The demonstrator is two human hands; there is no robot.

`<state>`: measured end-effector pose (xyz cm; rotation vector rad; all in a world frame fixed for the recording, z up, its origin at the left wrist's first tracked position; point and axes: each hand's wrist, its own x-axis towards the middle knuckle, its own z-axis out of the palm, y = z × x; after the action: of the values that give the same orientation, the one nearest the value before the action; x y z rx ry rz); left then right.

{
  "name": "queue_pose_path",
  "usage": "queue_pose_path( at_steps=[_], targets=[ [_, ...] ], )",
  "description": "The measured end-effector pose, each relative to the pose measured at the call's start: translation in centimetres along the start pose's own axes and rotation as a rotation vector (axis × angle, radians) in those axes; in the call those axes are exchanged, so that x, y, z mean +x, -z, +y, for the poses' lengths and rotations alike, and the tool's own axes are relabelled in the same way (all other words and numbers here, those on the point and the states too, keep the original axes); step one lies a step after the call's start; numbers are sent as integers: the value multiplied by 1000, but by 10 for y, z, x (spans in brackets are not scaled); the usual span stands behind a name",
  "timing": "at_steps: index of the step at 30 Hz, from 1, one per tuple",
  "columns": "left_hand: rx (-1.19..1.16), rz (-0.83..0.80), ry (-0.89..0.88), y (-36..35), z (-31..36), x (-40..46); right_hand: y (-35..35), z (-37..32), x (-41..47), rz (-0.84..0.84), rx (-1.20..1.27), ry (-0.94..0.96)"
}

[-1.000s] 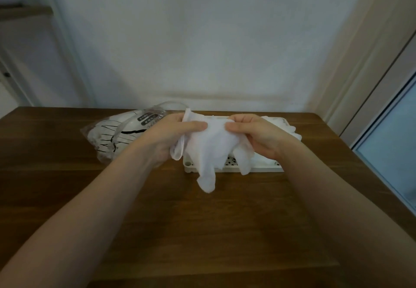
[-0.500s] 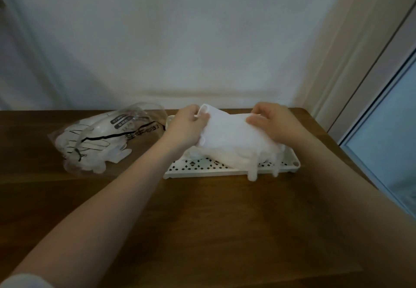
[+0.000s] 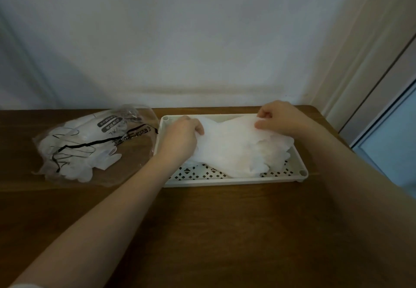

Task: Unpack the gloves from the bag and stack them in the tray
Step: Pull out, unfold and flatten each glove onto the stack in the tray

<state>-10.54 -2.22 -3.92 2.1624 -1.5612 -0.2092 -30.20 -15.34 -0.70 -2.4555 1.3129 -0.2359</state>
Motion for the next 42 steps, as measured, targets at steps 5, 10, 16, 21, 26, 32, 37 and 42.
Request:
queue_pose_path(
  at_steps=[5,10,16,21,26,32,37,42],
  targets=[
    [28,5,-64,-5,0,0,-18,-26,-13,270,-419,107],
    [41,-53,-69,-3,-2,-1,-41,-59,-33,-55,-289,438],
    [128,-95,-95,6,-9,-5,-35,-41,-32,-203,-424,255],
    [243,-190,-69,5,-17,-7,-24,-30,-42,-240,-479,37],
    [402,-33,-167,6,-8,-15,-32,-49,-46,165,-264,195],
    [509,-276,-277,-12,-20,-10,-75,-31,-34,-229,-411,231],
    [401,-357,-141,-21,-34,-12,-77,-7,-30,-150,-330,75],
    [419,-333,-111,-17,-31,-14,-66,-14,-34,-225,-276,-99]
  ],
)
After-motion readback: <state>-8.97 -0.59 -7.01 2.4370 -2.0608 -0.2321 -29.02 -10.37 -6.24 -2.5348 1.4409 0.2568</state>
